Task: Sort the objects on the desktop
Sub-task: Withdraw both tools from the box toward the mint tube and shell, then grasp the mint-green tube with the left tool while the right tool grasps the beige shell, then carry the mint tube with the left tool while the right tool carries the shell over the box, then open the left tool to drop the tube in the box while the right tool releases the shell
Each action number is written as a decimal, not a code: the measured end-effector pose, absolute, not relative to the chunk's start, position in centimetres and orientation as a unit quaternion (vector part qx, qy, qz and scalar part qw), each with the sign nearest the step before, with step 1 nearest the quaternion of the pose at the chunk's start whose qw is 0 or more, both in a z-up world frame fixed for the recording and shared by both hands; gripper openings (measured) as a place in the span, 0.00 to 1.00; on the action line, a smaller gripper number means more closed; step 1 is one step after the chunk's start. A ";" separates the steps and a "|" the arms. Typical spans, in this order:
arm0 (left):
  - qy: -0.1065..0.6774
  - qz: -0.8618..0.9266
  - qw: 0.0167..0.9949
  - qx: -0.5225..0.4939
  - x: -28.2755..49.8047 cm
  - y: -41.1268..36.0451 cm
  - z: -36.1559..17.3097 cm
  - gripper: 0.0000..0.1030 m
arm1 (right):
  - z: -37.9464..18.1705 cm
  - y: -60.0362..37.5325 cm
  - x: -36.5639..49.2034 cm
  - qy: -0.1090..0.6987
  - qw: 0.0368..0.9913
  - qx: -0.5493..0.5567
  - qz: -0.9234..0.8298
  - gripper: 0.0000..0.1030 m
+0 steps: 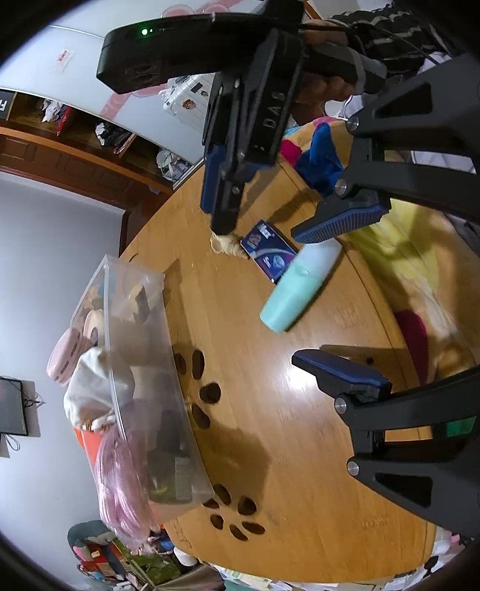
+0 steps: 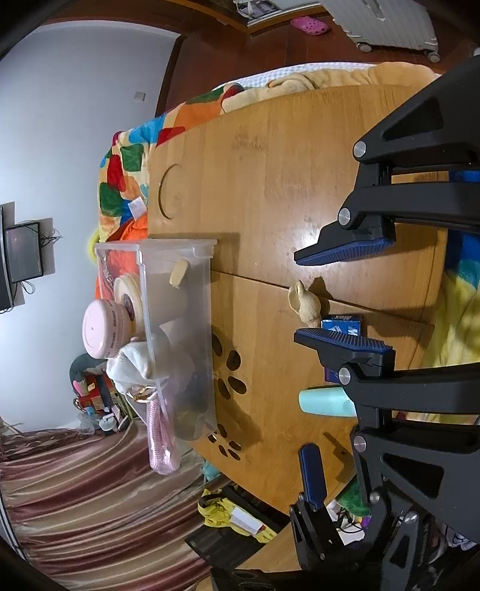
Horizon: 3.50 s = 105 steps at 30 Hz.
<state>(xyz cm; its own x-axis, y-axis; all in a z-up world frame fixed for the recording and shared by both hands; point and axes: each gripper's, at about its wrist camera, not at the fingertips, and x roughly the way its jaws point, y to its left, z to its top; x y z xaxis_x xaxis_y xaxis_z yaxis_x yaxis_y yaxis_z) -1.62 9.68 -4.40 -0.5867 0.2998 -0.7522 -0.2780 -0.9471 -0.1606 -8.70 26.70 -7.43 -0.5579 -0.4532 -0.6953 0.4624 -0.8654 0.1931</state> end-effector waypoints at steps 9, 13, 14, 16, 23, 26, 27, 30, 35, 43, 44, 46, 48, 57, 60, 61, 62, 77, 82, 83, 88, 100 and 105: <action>0.013 0.888 0.161 -0.431 -2.2 10.9 -5.5 0.58 | -8.6 25.2 -9.4 0.017 0.265 0.404 -0.875 0.31; 0.021 0.894 0.145 -0.423 -2.2 10.5 -5.6 0.54 | -9.1 24.7 -9.7 0.020 0.268 0.411 -0.871 0.31; 0.024 0.896 0.139 -0.420 -2.2 10.3 -5.6 0.51 | -9.2 24.5 -9.6 0.023 0.270 0.411 -0.870 0.31; 0.031 0.899 0.130 -0.417 -2.3 10.1 -5.6 0.47 | -9.3 24.0 -9.5 0.032 0.268 0.406 -0.873 0.31; 0.050 0.906 0.107 -0.407 -2.8 9.7 -5.8 0.29 | -9.4 23.3 -9.6 0.051 0.255 0.388 -0.884 0.28; 0.059 0.909 0.097 -0.400 -3.0 9.8 -5.9 0.24 | -9.4 23.6 -9.8 0.047 0.250 0.388 -0.886 0.22; 0.060 0.910 0.096 -0.399 -3.0 9.8 -5.9 0.24 | -9.4 23.8 -9.9 0.043 0.249 0.389 -0.886 0.20; 0.063 0.911 0.094 -0.397 -3.2 9.8 -5.9 0.23 | -9.3 24.3 -10.1 0.028 0.252 0.393 -0.884 0.20; 0.044 0.912 0.095 -0.397 -3.4 9.1 -5.7 0.23 | -8.8 24.7 -10.1 0.013 0.260 0.390 -0.883 0.20; 0.016 0.921 0.089 -0.379 -3.4 7.5 -3.9 0.23 | -7.3 25.0 -9.8 0.015 0.261 0.373 -0.890 0.20; 0.014 0.923 0.088 -0.376 -3.4 7.4 -3.6 0.23 | -7.1 25.0 -9.8 0.015 0.261 0.370 -0.891 0.20; 0.011 0.926 0.086 -0.368 -3.5 7.1 -3.0 0.23 | -6.6 25.0 -9.7 0.016 0.263 0.365 -0.893 0.20; 0.009 0.928 0.086 -0.361 -3.6 7.0 -2.4 0.23 | -6.0 24.9 -9.7 0.019 0.265 0.359 -0.895 0.20; 0.004 0.946 0.079 -0.315 -5.3 6.3 1.0 0.24 | -2.9 23.6 -10.4 0.043 0.270 0.319 -0.907 0.20; -0.014 0.950 0.086 -0.300 -5.8 5.5 2.3 0.23 | -1.7 23.4 -11.1 0.049 0.268 0.307 -0.912 0.20; -0.020 0.952 0.086 -0.292 -6.0 5.1 2.9 0.23 | -1.3 23.3 -11.3 0.052 0.268 0.304 -0.913 0.20; -0.022 0.954 0.084 -0.287 -6.2 4.8 3.2 0.23 | -0.9 23.2 -11.7 0.054 0.267 0.299 -0.915 0.20; -0.045 0.955 0.038 -0.289 -11.2 0.2 3.3 0.24 | -0.7 20.2 -17.9 0.057 0.266 0.300 -0.914 0.20; -0.038 0.956 0.028 -0.290 -11.7 0.1 3.0 0.23 | -1.9 20.2 -18.5 0.062 0.262 0.315 -0.910 0.20; -0.034 0.956 0.027 -0.290 -11.8 0.2 3.0 0.23 | -2.0 20.3 -18.6 0.062 0.262 0.316 -0.910 0.20; -0.030 0.955 0.032 -0.292 -11.5 0.4 3.1 0.23 | -2.3 20.6 -18.7 0.067 0.256 0.323 -0.909 0.20; -0.012 0.961 0.056 -0.272 -7.6 1.5 5.2 0.39 | -1.1 22.8 -15.6 0.071 0.248 0.306 -0.917 0.36; -0.009 0.956 0.064 -0.286 -6.4 2.3 4.3 0.44 | -1.8 24.5 -13.5 0.072 0.239 0.310 -0.917 0.38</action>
